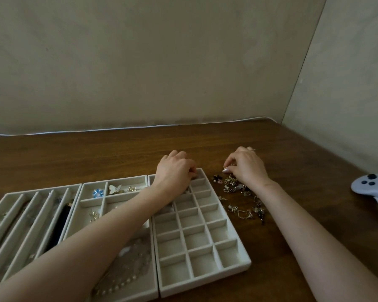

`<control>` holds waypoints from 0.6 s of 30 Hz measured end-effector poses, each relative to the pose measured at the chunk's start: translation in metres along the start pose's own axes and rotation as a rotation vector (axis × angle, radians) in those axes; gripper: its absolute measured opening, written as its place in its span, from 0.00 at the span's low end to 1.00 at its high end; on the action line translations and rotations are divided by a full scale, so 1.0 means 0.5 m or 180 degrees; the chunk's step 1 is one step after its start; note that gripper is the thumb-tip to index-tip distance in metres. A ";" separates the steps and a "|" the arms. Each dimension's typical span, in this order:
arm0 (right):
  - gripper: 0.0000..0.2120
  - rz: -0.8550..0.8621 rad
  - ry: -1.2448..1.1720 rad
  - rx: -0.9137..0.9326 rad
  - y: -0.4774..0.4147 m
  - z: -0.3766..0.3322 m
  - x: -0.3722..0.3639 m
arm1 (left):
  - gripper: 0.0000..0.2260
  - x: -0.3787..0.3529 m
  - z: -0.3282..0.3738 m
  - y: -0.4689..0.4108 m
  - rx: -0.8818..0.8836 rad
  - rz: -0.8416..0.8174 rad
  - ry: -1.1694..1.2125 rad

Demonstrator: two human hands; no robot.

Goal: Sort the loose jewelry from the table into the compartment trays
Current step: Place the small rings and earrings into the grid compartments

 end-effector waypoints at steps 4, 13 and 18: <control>0.09 -0.0053 0.0037 -0.0067 -0.002 0.008 0.000 | 0.09 0.002 0.000 0.002 0.0157 0.0028 -0.0162; 0.08 -0.0064 -0.0108 -0.0141 -0.007 0.020 -0.004 | 0.06 0.009 -0.008 0.005 0.0242 0.0178 0.0133; 0.05 0.0144 -0.0998 -0.0030 0.006 0.005 0.025 | 0.04 0.037 -0.016 0.008 0.0169 0.0642 0.0771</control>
Point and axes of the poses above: each hand's wrist, its own y-axis away from the middle knuckle, its own x-axis out of the back of the hand, z = x × y, the point moved 8 cm from there along -y, towards the middle knuckle, and after that the axes turned 7 degrees about -z, right-handed, at the moved point
